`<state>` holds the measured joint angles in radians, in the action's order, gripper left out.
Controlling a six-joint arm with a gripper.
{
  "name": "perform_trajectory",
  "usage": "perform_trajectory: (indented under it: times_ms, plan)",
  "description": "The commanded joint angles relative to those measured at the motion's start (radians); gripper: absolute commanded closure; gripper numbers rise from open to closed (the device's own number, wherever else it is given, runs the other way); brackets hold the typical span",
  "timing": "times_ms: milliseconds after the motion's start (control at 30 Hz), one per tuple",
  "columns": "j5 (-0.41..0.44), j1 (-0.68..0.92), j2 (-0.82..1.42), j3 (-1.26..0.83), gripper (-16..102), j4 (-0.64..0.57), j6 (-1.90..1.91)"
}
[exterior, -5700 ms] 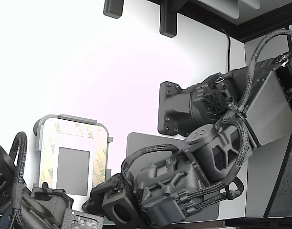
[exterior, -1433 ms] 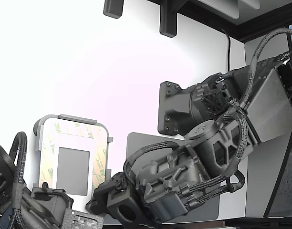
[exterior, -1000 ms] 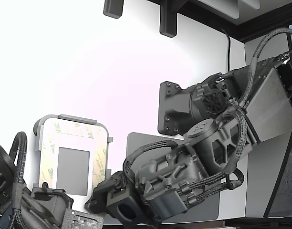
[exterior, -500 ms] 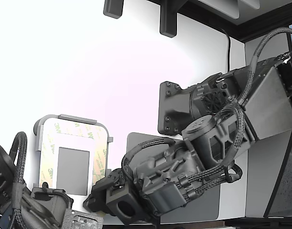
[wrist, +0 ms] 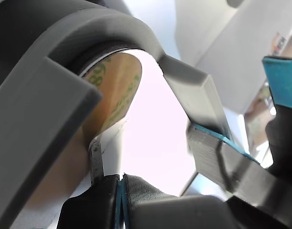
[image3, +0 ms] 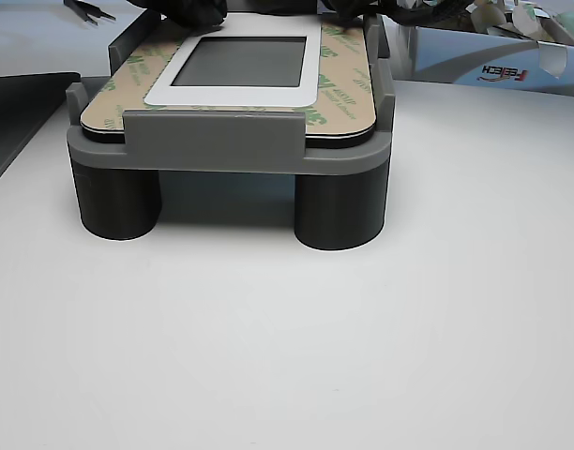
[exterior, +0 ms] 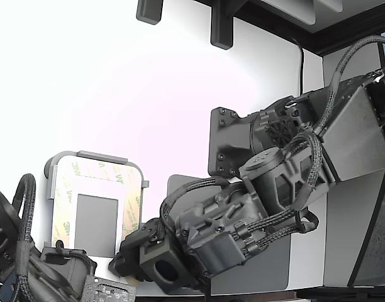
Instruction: Peel off protective film from adhesive tape.
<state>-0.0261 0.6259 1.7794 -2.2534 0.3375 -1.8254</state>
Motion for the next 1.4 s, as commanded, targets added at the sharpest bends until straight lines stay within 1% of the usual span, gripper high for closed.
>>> perform_trajectory:
  times_ms: [0, 467, 533, 633, 667, 700, 733, 767, 800, 867, 967, 1000, 1033, 1100, 1133, 1200, 1233, 1267, 1300, 1333, 1367]
  plan:
    - [-0.002, -0.020, 0.012, 0.005, 97, 0.000, -0.005]
    - [0.000, -0.032, 0.038, -0.017, 97, -0.008, -0.015]
    - [0.006, -0.032, 0.051, -0.015, 97, 0.006, -0.017]
    - [0.023, -0.035, 0.087, 0.011, 96, 0.080, -0.017]
    - [0.032, -0.035, 0.110, 0.015, 90, 0.110, -0.017]
    - [0.046, -0.035, 0.137, 0.020, 58, 0.147, -0.012]
    - [0.061, -0.035, 0.167, 0.021, 8, 0.181, -0.006]
    - [0.072, -0.041, 0.199, 0.021, -9, 0.212, 0.000]
    - [0.080, -0.051, 0.235, 0.018, -4, 0.247, 0.008]
    - [0.101, -0.063, 0.311, 0.017, -9, 0.331, 0.020]
    - [0.135, -0.069, 0.446, 0.011, -13, 0.479, 0.094]
    - [0.138, -0.078, 0.502, -0.012, -11, 0.500, 0.107]
    - [0.117, -0.103, 0.558, -0.048, -9, 0.495, 0.109]
    - [0.032, -0.179, 0.666, -0.117, -13, 0.462, 0.098]
    - [-0.002, -0.216, 0.703, -0.135, -13, 0.468, 0.137]
    - [-0.018, -0.272, 0.762, -0.158, -11, 0.508, 0.239]
    - [-0.064, -0.321, 0.796, -0.186, -4, 0.483, 0.256]
    - [-0.140, -0.385, 0.830, -0.224, 1, 0.430, 0.296]
    - [-0.175, -0.433, 0.870, -0.241, 1, 0.407, 0.391]
    - [-0.170, -0.451, 0.919, -0.253, 1, 0.380, 0.555]
    - [-0.163, -0.477, 0.969, -0.273, -7, 0.336, 0.739]
